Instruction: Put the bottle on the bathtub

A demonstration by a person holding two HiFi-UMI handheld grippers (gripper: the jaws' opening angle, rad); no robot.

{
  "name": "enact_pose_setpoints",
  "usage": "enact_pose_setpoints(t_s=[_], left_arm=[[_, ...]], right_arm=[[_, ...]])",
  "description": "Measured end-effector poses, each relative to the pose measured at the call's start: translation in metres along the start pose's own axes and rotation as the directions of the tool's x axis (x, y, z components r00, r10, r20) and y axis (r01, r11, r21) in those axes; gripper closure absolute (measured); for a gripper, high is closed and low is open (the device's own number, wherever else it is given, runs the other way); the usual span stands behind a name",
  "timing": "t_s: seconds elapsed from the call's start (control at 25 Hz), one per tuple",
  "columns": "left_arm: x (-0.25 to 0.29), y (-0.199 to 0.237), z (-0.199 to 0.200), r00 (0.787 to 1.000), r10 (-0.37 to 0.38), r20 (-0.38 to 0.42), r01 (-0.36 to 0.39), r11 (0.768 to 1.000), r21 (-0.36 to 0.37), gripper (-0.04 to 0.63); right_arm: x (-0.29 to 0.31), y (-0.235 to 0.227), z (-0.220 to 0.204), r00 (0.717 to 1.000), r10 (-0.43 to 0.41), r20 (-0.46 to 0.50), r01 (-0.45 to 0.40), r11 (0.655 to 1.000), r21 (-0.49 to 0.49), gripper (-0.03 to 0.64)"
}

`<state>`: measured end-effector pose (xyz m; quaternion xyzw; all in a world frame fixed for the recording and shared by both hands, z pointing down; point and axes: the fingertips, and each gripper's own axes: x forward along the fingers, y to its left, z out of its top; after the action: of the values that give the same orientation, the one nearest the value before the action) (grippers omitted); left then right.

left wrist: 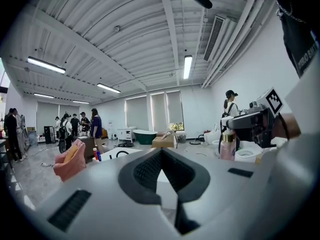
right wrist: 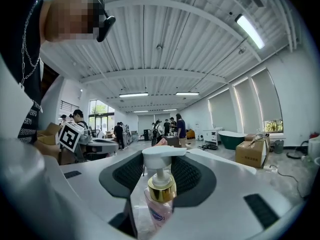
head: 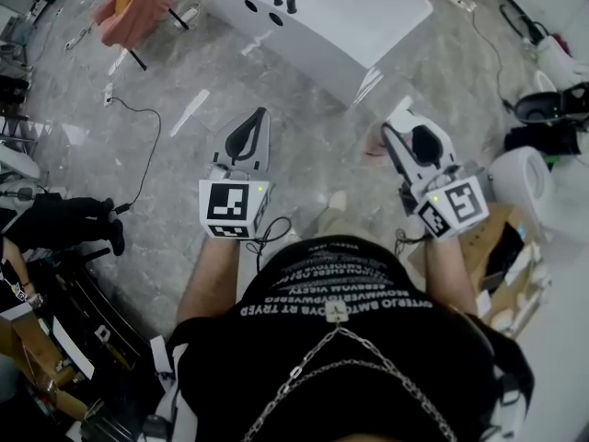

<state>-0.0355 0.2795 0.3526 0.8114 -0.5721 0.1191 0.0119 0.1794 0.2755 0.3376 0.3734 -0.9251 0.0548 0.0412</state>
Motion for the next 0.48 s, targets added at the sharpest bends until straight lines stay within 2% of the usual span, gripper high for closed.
enact_pose_setpoints(t_s=[0.16, 0.48], left_arm=[[0.023, 0.002, 0.005, 1.000, 0.014, -0.009, -0.014, 1.000, -0.023, 0.594], [0.068, -0.002, 0.020, 0.999, 0.034, 0.003, -0.034, 0.997, -0.069, 0.594]], right_arm=[[0.014, -0.021, 0.002, 1.000, 0.029, 0.007, -0.030, 0.999, 0.021, 0.446], [0.025, -0.061, 0.015, 0.996, 0.082, 0.019, -0.082, 0.997, -0.011, 0.446]])
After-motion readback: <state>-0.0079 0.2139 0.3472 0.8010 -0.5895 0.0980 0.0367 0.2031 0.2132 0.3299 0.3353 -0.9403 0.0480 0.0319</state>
